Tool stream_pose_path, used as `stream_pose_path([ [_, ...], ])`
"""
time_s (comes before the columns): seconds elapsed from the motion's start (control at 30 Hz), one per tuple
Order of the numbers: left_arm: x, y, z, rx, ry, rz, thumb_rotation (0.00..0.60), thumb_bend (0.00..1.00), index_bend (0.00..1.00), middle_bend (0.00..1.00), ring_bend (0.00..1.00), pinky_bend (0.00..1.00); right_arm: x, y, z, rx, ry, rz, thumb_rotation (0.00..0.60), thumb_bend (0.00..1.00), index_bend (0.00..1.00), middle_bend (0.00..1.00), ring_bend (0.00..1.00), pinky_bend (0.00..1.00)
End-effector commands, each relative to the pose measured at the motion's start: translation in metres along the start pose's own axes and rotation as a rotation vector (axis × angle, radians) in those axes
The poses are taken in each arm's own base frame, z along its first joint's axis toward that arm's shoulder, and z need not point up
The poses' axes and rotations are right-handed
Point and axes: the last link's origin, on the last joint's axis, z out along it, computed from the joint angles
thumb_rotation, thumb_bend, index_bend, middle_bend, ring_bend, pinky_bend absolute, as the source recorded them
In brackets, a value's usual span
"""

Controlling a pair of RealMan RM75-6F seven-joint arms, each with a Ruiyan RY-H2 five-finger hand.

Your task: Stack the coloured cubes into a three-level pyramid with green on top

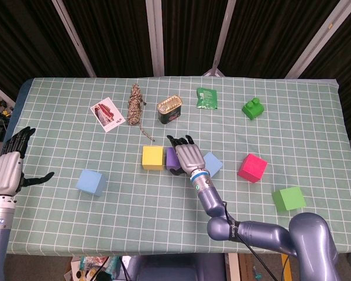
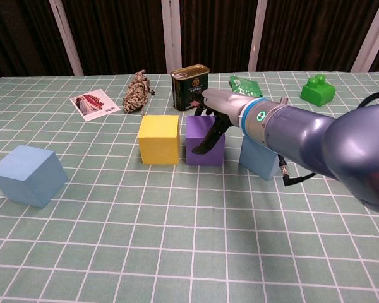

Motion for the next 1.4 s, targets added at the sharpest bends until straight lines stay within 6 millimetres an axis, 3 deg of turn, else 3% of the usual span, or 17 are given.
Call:
stream_pose_path([
  [0.03, 0.0, 0.0, 0.0, 0.0, 0.001, 0.0, 0.6, 0.14, 0.0, 0.0, 0.0, 0.02, 0.0, 0.0, 0.0, 0.001, 0.0, -0.002, 0.6, 0.25, 0.0, 0.13, 0.1, 0.0],
  [0.33, 0.0, 0.0, 0.0, -0.001, 0.0, -0.001, 0.6, 0.14, 0.0, 0.0, 0.0, 0.01, 0.002, 0.001, -0.006, 0.0, -0.013, -0.014, 0.6, 0.25, 0.0, 0.04, 0.04, 0.0],
  [0.7, 0.002, 0.001, -0.001, -0.005, 0.006, -0.001, 0.6, 0.14, 0.0, 0.0, 0.0, 0.01, 0.025, 0.003, -0.028, 0.019, 0.032, -0.025, 0.6, 0.25, 0.0, 0.02, 0.01, 0.0],
  [0.97, 0.002, 0.002, -0.002, -0.009, 0.004, 0.008, 0.6, 0.14, 0.0, 0.0, 0.0, 0.01, 0.048, 0.024, -0.056, 0.01, 0.075, -0.04, 0.6, 0.25, 0.0, 0.02, 0.0, 0.0],
  [1.13, 0.001, 0.004, -0.002, -0.015, 0.003, 0.013, 0.6, 0.14, 0.0, 0.0, 0.0, 0.01, 0.051, 0.036, -0.067, -0.025, 0.052, -0.048, 0.6, 0.25, 0.0, 0.02, 0.0, 0.0],
  [1.4, -0.002, 0.012, -0.004, -0.036, 0.001, 0.014, 0.6, 0.14, 0.0, 0.0, 0.0, 0.01, 0.046, 0.046, -0.064, -0.119, 0.028, -0.017, 0.6, 0.25, 0.0, 0.02, 0.0, 0.0],
])
